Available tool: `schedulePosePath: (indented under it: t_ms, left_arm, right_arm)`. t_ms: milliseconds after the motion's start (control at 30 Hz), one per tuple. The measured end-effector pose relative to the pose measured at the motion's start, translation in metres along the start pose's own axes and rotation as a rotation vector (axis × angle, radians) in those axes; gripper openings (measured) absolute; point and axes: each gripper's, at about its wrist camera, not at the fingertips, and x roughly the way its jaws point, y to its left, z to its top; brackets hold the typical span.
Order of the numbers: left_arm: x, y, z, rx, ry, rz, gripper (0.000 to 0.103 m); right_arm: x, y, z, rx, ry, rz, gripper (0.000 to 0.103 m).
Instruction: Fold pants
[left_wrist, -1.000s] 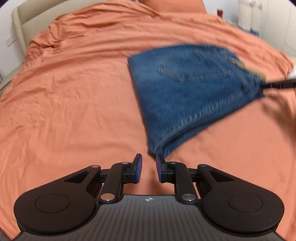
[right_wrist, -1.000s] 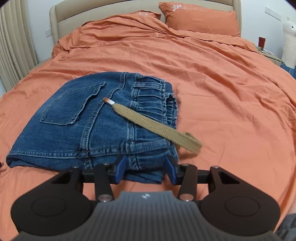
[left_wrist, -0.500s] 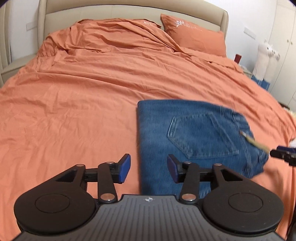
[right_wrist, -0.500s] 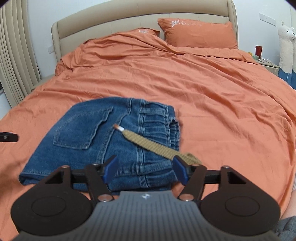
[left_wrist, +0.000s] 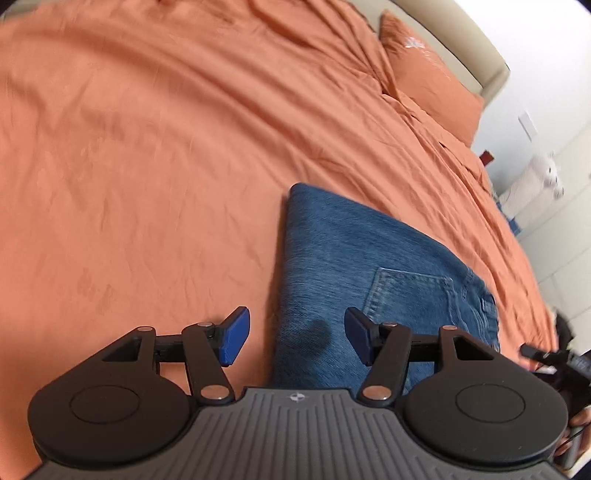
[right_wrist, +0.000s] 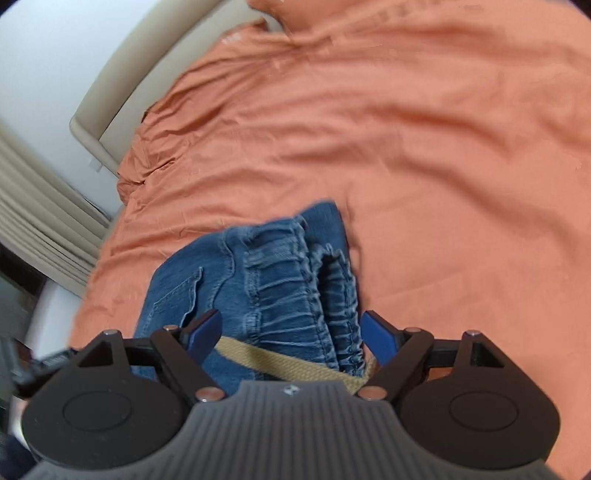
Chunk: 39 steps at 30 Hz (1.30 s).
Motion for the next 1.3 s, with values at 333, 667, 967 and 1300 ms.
schedulePosePath:
  t_ms: [333, 667, 967, 1300]
  left_arm:
    - [0.038, 0.038, 0.007, -0.066, 0.082, -0.218, 0.068]
    - [0.05, 0.03, 0.001, -0.086, 0.078, -0.27, 0.026]
    - [0.012, -0.019, 0.002, 0.09, 0.011, -0.117, 0.007]
    - [-0.077, -0.057, 0.006, 0.219, -0.058, -0.055, 0.007]
  right_arm:
    - [0.047, -0.043, 0.008, 0.168, 0.113, 0.132, 0.064]
    - [0.06, -0.048, 0.008, 0.213, 0.094, 0.19, 0.038]
    - [0.021, -0.007, 0.004, 0.097, -0.03, 0.209, 0.025]
    - [-0.048, 0.069, -0.015, -0.027, -0.085, 0.235, 0.024]
